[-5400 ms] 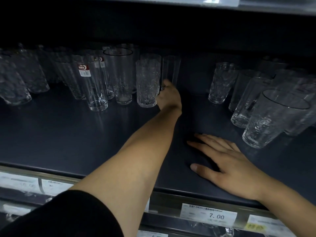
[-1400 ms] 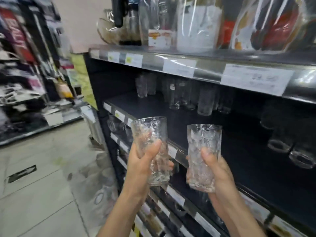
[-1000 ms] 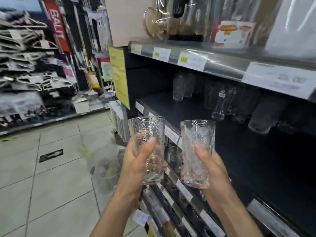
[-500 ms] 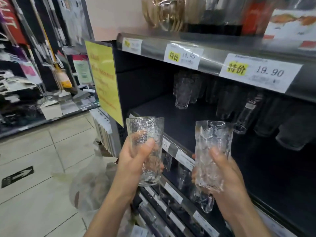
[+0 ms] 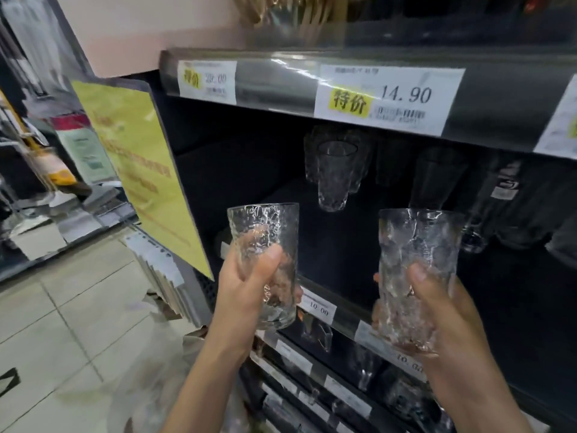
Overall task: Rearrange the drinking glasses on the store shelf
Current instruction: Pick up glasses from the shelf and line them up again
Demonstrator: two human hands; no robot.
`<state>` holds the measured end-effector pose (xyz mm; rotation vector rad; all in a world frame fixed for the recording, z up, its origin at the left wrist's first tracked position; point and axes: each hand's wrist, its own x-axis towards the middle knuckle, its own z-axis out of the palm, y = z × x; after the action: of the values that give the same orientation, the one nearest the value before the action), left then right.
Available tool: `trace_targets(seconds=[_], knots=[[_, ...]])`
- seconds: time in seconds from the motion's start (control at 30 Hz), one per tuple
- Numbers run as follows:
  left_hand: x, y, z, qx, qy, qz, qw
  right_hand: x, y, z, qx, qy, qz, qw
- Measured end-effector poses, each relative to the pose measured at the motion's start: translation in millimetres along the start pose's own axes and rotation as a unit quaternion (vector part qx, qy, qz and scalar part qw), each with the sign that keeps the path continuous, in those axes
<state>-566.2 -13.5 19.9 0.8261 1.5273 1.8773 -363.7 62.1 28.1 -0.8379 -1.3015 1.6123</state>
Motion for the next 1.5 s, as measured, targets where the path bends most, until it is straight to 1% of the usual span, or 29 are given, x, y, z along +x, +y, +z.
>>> trace_targets(seconds=[0.13,0.27,0.4,0.53,0.67,0.83,1.07,1.17,1.3,1.5], knots=[[25.1,3.5,-8.8,-0.001,-0.018,-0.006,1.000,13.7,0.4,16.7,-0.038,0.035,-0.018,0.999],[46.7,5.8,-20.8,-0.020,-0.060,-0.001,0.998,21.5,4.3,39.0,-0.068,0.070,-0.026,0.995],[62.2,4.9,-39.2,-0.053,-0.076,-0.020,0.996,29.8,12.0,64.8,-0.099,0.116,-0.031,0.988],[72.9,3.1,-64.1,-0.049,-0.091,-0.043,0.994,40.9,16.1,89.1,-0.135,0.146,-0.038,0.979],[75.9,1.9,-86.1,-0.052,-0.123,-0.066,0.989,60.0,20.6,115.8,-0.182,0.153,-0.041,0.971],[82.7,4.5,-104.0,-0.061,-0.130,-0.087,0.986,86.9,33.6,142.8,-0.216,0.161,-0.038,0.962],[82.4,8.1,-118.2,-0.063,-0.167,-0.062,0.982,113.8,45.6,170.1,-0.239,0.193,-0.037,0.951],[80.2,11.3,-119.8,-0.070,-0.189,-0.048,0.978,119.1,44.1,178.6,-0.276,0.196,-0.050,0.940],[79.3,14.0,-121.4,-0.065,-0.199,-0.056,0.976,126.9,47.0,185.1,-0.308,0.195,-0.047,0.930],[80.5,13.7,-126.9,-0.049,-0.214,-0.055,0.974,147.6,58.3,189.9,-0.325,0.234,-0.027,0.916]])
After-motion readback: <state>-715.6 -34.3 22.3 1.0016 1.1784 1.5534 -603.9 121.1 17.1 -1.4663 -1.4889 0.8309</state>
